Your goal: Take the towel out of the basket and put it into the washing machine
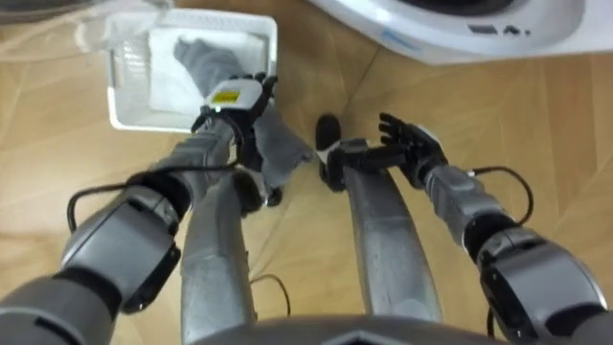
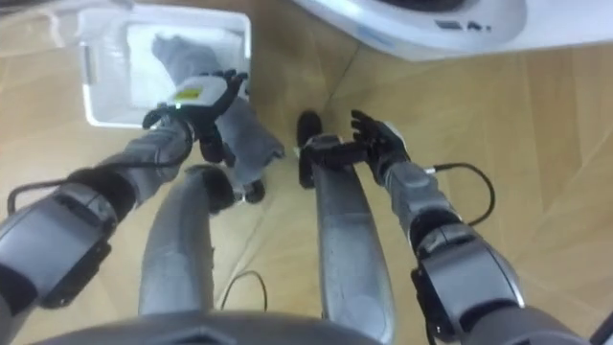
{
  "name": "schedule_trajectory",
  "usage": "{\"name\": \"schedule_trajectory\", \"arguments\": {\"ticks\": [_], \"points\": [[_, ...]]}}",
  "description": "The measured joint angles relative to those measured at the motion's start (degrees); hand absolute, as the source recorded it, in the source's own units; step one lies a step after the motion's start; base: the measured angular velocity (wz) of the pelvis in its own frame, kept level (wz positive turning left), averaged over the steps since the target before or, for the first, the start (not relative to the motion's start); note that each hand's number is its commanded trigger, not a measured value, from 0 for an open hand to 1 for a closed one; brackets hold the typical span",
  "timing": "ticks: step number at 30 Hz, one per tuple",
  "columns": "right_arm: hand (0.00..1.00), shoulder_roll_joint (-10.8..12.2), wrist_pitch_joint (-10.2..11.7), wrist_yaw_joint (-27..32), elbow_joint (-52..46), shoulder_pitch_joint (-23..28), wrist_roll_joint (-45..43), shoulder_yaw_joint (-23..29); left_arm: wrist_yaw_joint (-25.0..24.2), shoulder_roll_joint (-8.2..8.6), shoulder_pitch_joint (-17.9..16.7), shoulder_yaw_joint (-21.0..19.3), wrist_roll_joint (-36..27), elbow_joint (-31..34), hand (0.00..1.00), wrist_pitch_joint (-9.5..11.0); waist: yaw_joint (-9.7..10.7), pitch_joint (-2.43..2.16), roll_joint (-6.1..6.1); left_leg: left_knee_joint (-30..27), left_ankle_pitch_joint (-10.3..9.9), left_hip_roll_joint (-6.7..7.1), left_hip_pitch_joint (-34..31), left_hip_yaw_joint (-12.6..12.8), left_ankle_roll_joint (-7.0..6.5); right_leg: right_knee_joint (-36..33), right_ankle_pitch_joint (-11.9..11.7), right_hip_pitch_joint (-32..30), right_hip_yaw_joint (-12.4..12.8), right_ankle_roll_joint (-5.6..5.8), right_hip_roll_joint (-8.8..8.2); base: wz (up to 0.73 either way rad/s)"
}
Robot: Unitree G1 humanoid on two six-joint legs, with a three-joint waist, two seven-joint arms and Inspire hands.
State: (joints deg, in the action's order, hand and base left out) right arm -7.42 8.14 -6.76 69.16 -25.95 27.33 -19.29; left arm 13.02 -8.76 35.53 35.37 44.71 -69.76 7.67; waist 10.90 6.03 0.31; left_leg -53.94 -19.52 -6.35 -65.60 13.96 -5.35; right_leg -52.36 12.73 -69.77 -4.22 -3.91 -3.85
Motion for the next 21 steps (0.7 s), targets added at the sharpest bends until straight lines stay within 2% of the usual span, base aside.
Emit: {"name": "schedule_trajectory", "arguments": {"ticks": [3, 7, 8, 10, 16, 21], "points": [[0.0, -0.1, 1.3, -1.1, -0.8, -0.1, 2.5, -1.0, 0.0, 0.05, 0.4, 1.7, 1.4, 0.9, 0.0, 0.6, 0.4, 0.0, 0.01, -2.2, -0.4, -0.05, -2.8, 0.0, 0.08, -2.5, 0.4, -3.0, 0.2, -0.32, -0.16, 0.0], [0.0, -0.1, 2.9, -1.5, -0.4, -2.3, 4.3, -2.3, 0.0, -0.12, 2.9, 6.2, 2.2, 1.3, 0.0, 1.7, 1.3, -0.01, 0.0, -4.7, -0.6, 0.0, -6.6, 0.0, -0.06, -5.7, 1.1, -7.1, 0.2, -0.78, -0.88, 0.11], [0.0, -0.2, 3.1, -1.5, -0.3, -2.6, 4.3, -2.5, -0.1, -0.07, 3.3, 6.8, 2.2, 1.3, 0.17, 1.8, 1.3, -0.01, 0.0, -5.0, -0.6, 0.0, -7.0, 0.0, -0.07, -6.1, 1.2, -7.6, 0.1, -0.86, -0.97, 0.11], [0.0, -0.4, 3.9, -1.5, -0.3, -3.2, 4.3, -3.5, -0.1, -0.02, 4.4, 8.1, 2.3, 1.3, 1.0, 2.4, 1.5, -0.01, -0.01, -6.0, -0.8, -0.16, -8.3, -0.2, -0.05, -7.2, 1.6, -8.7, -0.2, -1.15, -1.19, 0.1], [0.0, -0.8, 6.3, -1.5, -0.1, -3.5, 3.6, -5.8, -1.7, -0.18, 4.7, 11.4, 1.9, 1.3, 1.0, 4.1, 2.1, 0.0, -0.01, -6.8, -1.2, -1.11, -9.4, -0.3, 0.19, -7.5, 2.1, -9.3, -1.1, -1.62, -1.0, 0.02], [0.0, -0.8, 6.4, -1.7, 0.0, -4.7, 3.9, -6.5, -6.2, -0.23, 5.3, 13.9, -0.2, 2.0, 1.0, 4.3, 2.8, 0.0, -0.01, -6.8, -1.2, -1.18, -10.7, -0.3, 0.09, -7.4, 2.1, -10.5, -1.3, -1.57, -1.11, 0.01]]}}
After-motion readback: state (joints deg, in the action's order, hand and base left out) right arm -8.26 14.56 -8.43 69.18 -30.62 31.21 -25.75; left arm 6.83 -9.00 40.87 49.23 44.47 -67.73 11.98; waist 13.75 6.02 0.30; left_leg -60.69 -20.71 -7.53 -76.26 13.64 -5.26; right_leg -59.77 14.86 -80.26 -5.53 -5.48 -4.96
